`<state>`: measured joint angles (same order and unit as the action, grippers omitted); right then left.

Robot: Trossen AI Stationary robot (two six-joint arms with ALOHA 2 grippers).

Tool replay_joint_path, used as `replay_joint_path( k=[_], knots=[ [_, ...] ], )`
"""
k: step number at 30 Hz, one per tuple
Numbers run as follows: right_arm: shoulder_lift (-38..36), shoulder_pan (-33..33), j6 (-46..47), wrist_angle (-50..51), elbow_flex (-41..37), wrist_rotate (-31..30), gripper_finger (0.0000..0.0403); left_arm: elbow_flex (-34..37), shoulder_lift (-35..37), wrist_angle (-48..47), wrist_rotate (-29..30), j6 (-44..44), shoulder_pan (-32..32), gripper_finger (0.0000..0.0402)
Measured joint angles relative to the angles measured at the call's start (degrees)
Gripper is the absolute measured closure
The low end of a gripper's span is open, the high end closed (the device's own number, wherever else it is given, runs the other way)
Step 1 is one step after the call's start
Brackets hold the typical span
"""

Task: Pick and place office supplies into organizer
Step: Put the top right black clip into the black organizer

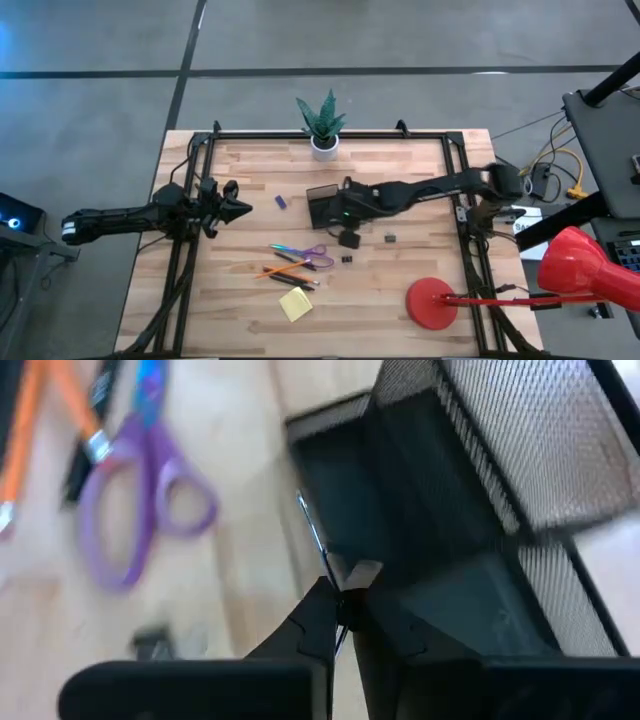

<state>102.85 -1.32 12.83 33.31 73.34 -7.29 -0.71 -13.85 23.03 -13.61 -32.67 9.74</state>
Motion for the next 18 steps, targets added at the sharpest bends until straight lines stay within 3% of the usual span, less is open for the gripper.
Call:
replay_joint_path(
  k=[8, 13, 18],
  knots=[
    [13.7, 1.4, -2.2, 4.4, 13.6, 0.2, 0.0389, 0.0, 0.1, 0.1, 0.0, 0.0, 0.0, 0.0402],
    [15.3, 1.3, -0.6, 4.9, 14.5, -6.1, 0.0385, 0.0, 0.3, 0.2, 0.0, -0.1, 0.0, 0.0402],
    [14.9, 1.8, 2.5, 5.3, 14.6, -6.6, 0.0336, 0.0, 0.3, 0.1, 0.0, 0.0, 0.0, 0.0402]
  ],
)
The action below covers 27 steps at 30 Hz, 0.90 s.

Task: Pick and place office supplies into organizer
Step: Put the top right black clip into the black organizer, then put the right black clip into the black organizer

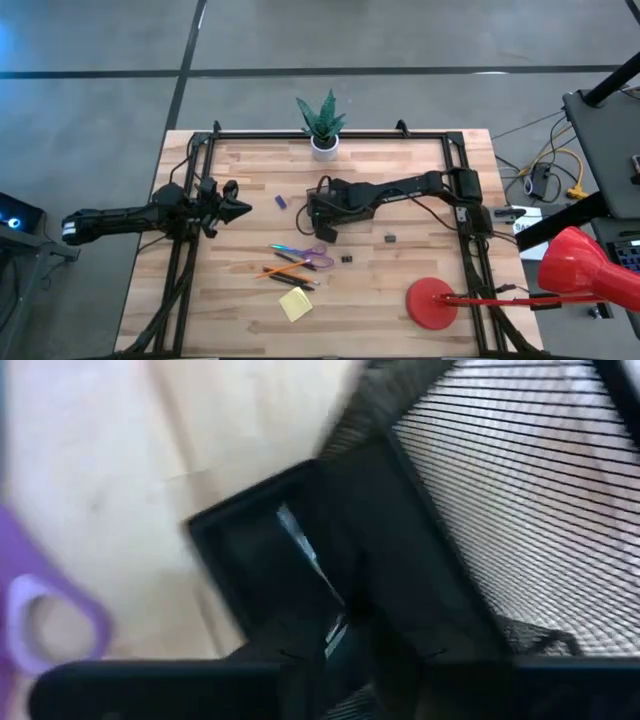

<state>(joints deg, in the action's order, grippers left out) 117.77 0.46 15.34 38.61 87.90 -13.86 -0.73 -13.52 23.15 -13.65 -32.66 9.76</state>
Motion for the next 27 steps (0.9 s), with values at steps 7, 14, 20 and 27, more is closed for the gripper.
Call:
replay_joint_path(
  k=[7, 14, 20, 27],
  knots=[
    [-1.7, -1.1, -0.4, 6.9, 0.8, 3.8, 0.0246, 0.1, 0.0, 0.0, 0.0, 0.0, 0.0, 0.0402],
    [-13.7, -6.6, -8.5, 17.6, -8.3, 4.8, 0.0215, 0.1, -0.1, 0.0, 0.0, 0.0, 0.0, 0.0402],
    [-24.6, -6.4, -2.2, 18.4, -21.8, 11.4, 0.0214, 0.2, -0.4, -0.2, 0.0, 0.1, 0.0, 0.0402],
    [-30.2, -5.6, -10.7, 17.5, -31.3, 11.4, 0.0213, 0.2, -0.4, -0.1, -0.2, 0.1, 0.0, 0.0402]
  ],
)
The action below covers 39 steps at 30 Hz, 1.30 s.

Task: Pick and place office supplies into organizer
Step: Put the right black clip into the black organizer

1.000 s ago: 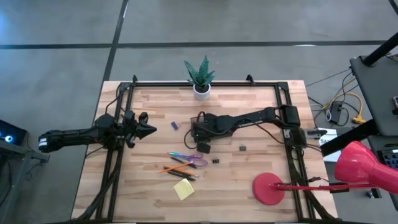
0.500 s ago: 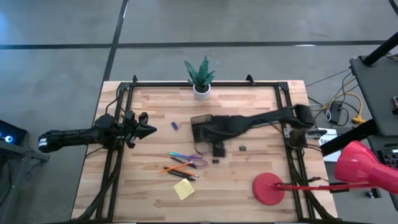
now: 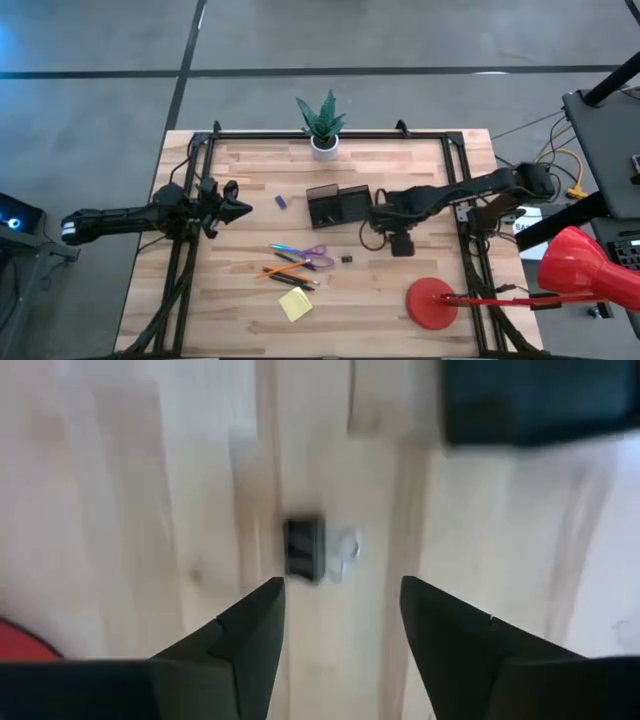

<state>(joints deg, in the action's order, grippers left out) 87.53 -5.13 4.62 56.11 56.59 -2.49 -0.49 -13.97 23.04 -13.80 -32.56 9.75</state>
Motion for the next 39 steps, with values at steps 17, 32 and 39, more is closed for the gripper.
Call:
replay_joint_path(
  k=[17, 32, 39],
  knots=[
    [3.3, 2.3, 1.8, -8.4, -6.6, 3.3, 0.0214, 0.0, -1.1, 0.0, 0.2, 0.0, 0.0, 0.0402],
    [3.4, 2.5, 3.9, -11.6, -7.6, 7.7, 0.0308, 0.1, -2.8, 0.0, 0.2, 0.0, 0.0, 0.0402],
    [3.4, 2.5, 4.3, -11.7, -7.6, 7.1, 0.0371, 0.1, -2.9, 0.0, 0.2, 0.0, 0.0, 0.0402]
  ],
)
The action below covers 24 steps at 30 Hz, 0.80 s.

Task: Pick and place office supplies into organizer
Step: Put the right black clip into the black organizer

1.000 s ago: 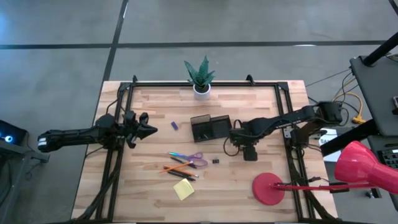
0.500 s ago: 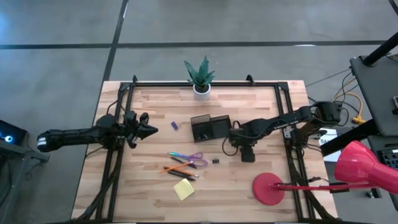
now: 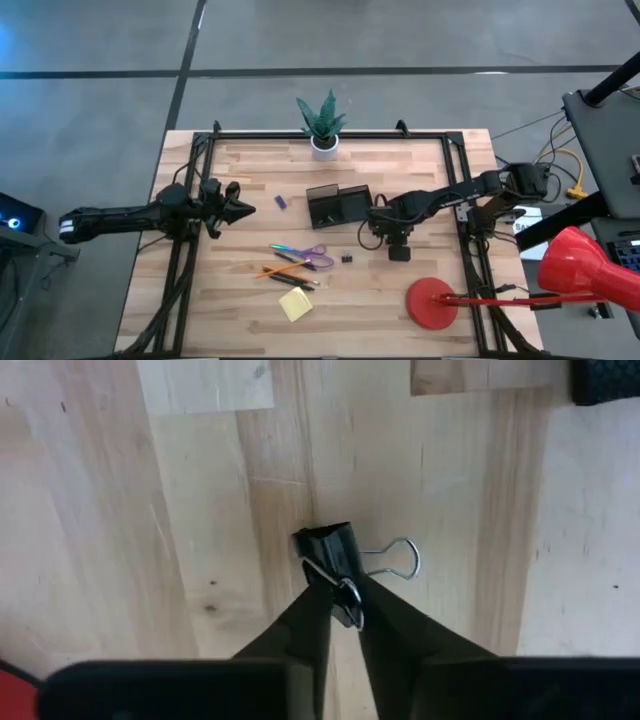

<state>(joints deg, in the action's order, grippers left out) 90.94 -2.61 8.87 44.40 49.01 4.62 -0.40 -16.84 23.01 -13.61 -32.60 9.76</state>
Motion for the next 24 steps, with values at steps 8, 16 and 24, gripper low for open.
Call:
replay_joint_path(
  k=[8, 16, 24],
  knots=[
    [0.0, -0.1, 4.1, -0.3, 8.3, -4.6, 0.0394, 0.0, 0.1, 0.0, 0.0, -0.1, 0.0, 0.0402],
    [11.8, 1.0, -0.2, -4.4, 25.8, -6.4, 0.0395, 0.0, 0.0, 0.1, 0.0, 0.0, 0.0, 0.0402],
    [25.3, 1.3, -4.8, -2.9, 40.4, -12.0, 0.0395, 0.0, 0.1, 0.1, -0.3, -0.4, 0.0, 0.0402]
  ],
)
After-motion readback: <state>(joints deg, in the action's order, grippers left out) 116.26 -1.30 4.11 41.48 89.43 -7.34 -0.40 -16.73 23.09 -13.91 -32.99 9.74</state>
